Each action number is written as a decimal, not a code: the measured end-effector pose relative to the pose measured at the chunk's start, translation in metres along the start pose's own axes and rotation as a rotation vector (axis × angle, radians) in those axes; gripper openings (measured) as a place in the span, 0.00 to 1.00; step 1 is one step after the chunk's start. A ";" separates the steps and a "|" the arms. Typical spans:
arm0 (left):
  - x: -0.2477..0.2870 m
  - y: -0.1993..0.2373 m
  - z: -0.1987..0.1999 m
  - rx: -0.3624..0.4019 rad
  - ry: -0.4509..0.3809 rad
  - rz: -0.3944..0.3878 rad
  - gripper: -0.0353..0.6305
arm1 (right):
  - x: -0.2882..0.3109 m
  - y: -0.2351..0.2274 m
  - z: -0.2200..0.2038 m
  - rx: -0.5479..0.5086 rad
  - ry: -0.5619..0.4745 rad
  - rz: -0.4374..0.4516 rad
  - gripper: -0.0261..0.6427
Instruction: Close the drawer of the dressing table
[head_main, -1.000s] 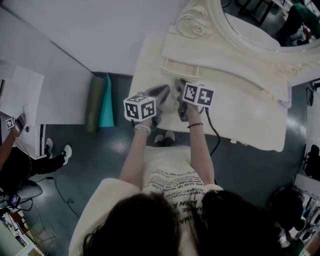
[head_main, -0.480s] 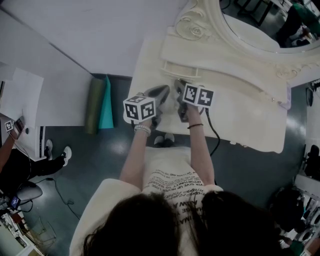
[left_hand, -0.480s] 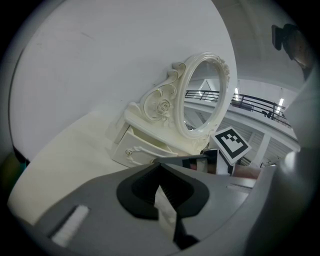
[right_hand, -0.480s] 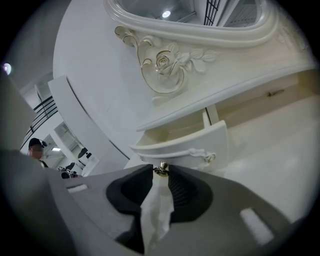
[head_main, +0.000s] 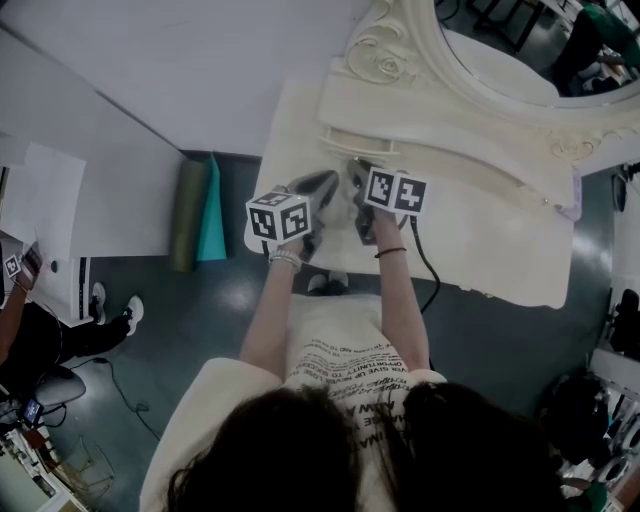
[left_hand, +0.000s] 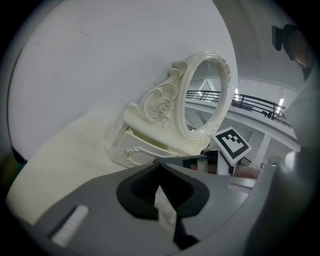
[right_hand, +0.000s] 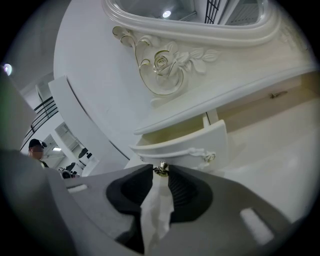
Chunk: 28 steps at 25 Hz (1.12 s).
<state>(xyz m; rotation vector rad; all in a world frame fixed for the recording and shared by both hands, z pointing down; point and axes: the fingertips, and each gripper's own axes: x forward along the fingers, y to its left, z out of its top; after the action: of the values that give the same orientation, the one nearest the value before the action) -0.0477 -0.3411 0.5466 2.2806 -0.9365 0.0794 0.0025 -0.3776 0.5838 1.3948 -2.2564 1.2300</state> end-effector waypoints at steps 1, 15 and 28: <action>0.001 0.000 0.001 0.000 0.000 0.000 0.04 | 0.000 0.000 0.001 0.000 0.000 0.001 0.18; 0.012 0.004 0.004 -0.001 -0.001 0.001 0.04 | 0.006 -0.007 0.009 -0.004 -0.005 0.006 0.18; 0.021 0.011 0.010 -0.005 0.000 0.001 0.04 | 0.014 -0.012 0.020 0.001 -0.020 0.008 0.18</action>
<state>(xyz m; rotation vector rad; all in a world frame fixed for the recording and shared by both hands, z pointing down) -0.0412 -0.3651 0.5513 2.2757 -0.9370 0.0768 0.0096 -0.4040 0.5858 1.4061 -2.2771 1.2257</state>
